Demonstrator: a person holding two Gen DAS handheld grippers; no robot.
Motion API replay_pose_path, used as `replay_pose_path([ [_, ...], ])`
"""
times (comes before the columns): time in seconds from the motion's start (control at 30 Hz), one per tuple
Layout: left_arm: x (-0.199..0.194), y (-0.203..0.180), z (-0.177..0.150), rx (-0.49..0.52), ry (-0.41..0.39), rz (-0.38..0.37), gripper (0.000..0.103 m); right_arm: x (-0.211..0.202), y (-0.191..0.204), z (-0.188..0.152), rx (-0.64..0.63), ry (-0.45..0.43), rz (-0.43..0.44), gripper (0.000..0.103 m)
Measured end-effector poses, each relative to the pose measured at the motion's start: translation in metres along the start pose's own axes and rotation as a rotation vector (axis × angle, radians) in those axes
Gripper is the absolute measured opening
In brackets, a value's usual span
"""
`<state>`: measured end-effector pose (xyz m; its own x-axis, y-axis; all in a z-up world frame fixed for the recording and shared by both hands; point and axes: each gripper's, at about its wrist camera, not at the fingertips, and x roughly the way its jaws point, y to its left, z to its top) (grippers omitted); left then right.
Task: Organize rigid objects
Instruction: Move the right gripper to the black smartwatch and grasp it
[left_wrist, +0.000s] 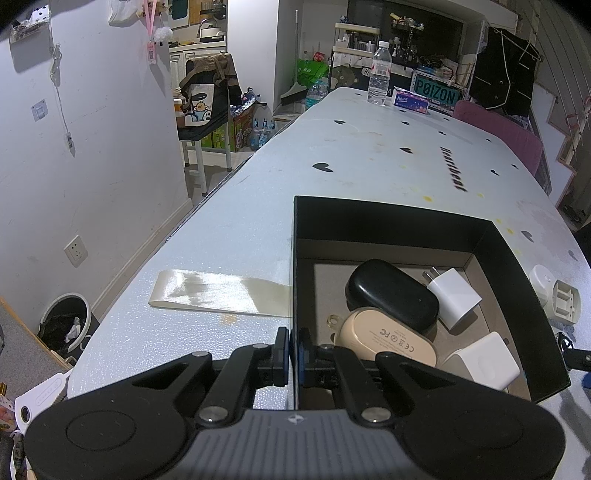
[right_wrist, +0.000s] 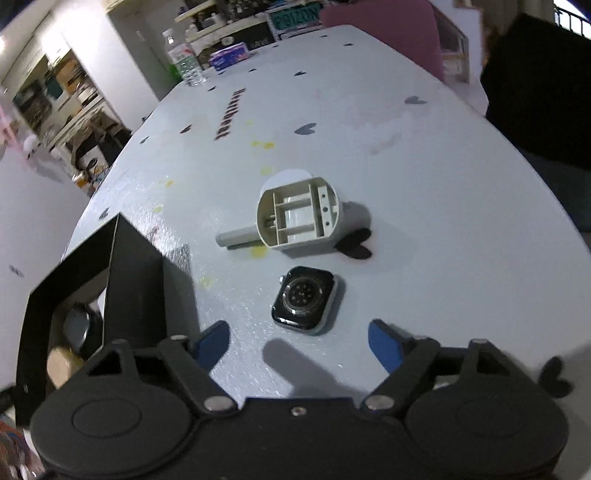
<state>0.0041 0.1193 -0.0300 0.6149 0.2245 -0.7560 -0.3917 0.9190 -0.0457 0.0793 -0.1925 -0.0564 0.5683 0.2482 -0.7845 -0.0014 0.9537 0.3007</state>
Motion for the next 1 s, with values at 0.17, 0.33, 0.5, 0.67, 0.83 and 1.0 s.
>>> replay_pose_path([
  [0.17,0.000,0.000,0.000,0.000,0.000,0.000,0.004,0.010,0.012,0.005,-0.021,-0.013,-0.017,0.073],
  [0.33,0.000,0.000,0.000,0.000,0.000,0.000,0.004,0.014,0.031,0.000,-0.170,-0.017,-0.099,0.062],
  [0.5,-0.001,0.000,0.000,0.000,0.000,0.000,0.004,0.013,0.034,-0.003,-0.254,-0.030,-0.151,0.042],
  [0.67,-0.001,0.000,0.000,0.000,0.000,0.000,0.004,0.007,0.035,-0.004,-0.281,-0.033,-0.114,0.041],
  [0.83,-0.001,0.000,0.000,0.000,0.000,0.000,0.004,-0.023,0.047,0.006,-0.300,-0.097,-0.045,0.040],
  [1.0,0.000,0.000,0.000,-0.001,0.000,0.000,0.004,-0.054,0.074,0.026,-0.328,-0.119,0.077,0.039],
])
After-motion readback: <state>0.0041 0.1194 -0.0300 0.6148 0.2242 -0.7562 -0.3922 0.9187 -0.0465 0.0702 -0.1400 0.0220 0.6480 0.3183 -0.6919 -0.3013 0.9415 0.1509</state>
